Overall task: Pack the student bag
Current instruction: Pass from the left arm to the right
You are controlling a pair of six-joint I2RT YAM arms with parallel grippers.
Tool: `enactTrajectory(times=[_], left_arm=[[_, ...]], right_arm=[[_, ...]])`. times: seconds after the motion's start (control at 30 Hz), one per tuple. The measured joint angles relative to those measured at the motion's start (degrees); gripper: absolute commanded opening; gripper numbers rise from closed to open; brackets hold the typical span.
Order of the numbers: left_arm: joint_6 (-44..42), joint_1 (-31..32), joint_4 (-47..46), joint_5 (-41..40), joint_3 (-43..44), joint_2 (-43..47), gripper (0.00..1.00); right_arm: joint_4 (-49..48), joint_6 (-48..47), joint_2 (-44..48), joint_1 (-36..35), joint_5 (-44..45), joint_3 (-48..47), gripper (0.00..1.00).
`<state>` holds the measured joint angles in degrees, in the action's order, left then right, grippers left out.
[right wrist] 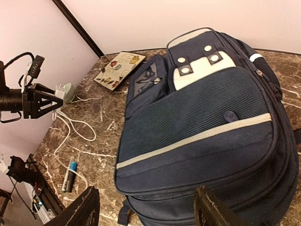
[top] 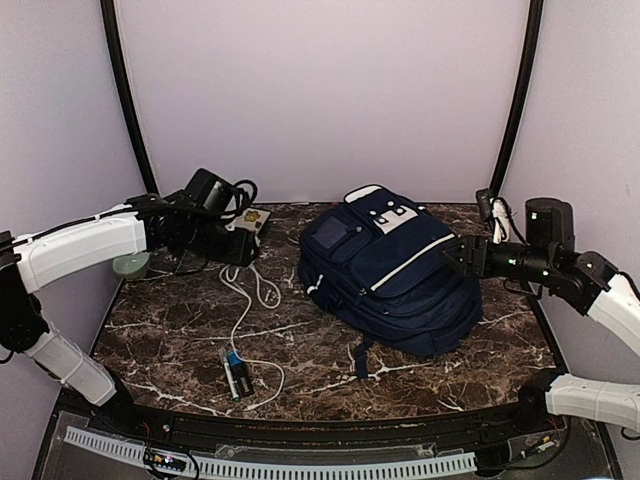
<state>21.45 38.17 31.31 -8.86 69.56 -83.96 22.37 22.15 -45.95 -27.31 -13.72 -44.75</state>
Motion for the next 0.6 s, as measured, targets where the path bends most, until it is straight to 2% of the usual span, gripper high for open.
enactTrajectory(times=[0.2,0.33,0.47,0.6], left_arm=[[-12.3,13.5,-4.5,1.9,12.3,1.0,0.19],[-22.9,20.6,-7.5,2.4,15.5,-0.6,0.19],[-29.4,25.1,-10.3,0.0,15.5,-5.5,0.16],[-31.2,25.8,-11.9,-2.6,15.6,-11.4,0.16]], right_arm=[[-6.4,4.2,-1.5,0.0,-8.7,-3.0,0.66],[-14.3,11.1,-4.2,-0.6,-14.4,-3.6,0.63],[-20.0,17.9,-7.6,-4.5,-14.2,-2.6,0.62],[-25.3,22.5,-10.5,-9.1,-13.1,0.9,0.64]])
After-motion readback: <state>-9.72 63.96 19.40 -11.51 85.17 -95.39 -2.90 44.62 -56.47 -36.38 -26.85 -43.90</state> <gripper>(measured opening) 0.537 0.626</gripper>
